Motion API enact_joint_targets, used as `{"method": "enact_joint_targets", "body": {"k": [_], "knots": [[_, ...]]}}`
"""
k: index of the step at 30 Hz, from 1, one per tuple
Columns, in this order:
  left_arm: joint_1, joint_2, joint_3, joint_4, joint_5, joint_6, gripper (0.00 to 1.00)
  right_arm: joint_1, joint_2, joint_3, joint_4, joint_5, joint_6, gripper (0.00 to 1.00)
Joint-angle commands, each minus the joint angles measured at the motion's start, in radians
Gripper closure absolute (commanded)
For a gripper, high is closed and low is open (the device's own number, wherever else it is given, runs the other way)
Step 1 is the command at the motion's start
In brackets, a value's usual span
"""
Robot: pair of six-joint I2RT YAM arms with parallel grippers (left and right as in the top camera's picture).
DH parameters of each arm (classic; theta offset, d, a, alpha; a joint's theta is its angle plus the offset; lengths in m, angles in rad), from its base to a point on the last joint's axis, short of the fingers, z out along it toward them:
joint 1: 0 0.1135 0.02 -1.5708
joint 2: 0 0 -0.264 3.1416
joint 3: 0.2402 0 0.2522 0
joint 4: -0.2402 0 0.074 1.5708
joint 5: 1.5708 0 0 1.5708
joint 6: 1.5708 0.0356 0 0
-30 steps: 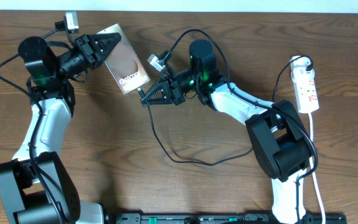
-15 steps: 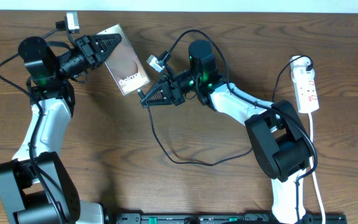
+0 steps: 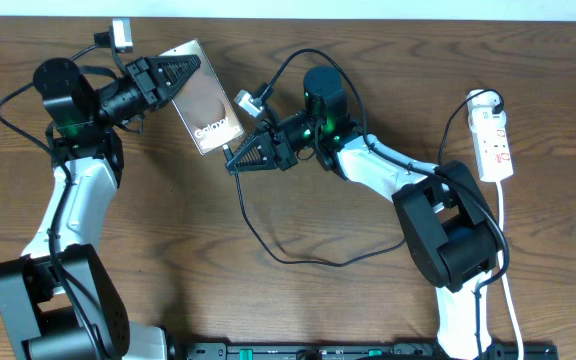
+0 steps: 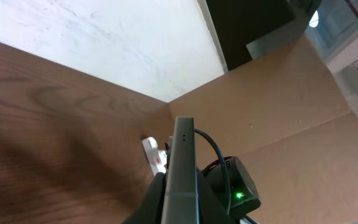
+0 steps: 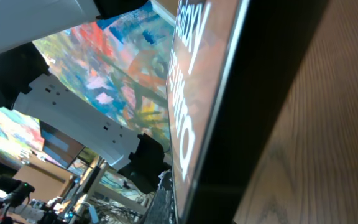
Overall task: Plug charger to phone and switch on socket
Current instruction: 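Push the plug up into the phone's port with the right gripper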
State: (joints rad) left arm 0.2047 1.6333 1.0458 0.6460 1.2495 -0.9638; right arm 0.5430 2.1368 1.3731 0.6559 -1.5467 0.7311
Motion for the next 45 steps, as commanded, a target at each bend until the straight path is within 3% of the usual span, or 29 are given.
{"method": "enact_joint_targets", "body": {"k": [1,25,32,45], "knots": [[-0.027,0.000,0.005,-0.001,0.101,0.025,0.93,-0.004,-0.006,0.018,0.018,0.089,0.017,0.99],[-0.027,0.000,0.005,0.003,0.285,0.055,0.93,-0.016,-0.006,0.017,0.016,0.025,0.015,0.99],[-0.027,0.000,0.005,0.003,0.275,0.055,0.92,-0.016,-0.006,0.017,0.017,0.025,0.012,0.99],[-0.027,0.000,0.005,-0.002,0.125,0.054,0.93,-0.016,-0.006,0.018,0.017,0.029,0.004,0.99]]}}
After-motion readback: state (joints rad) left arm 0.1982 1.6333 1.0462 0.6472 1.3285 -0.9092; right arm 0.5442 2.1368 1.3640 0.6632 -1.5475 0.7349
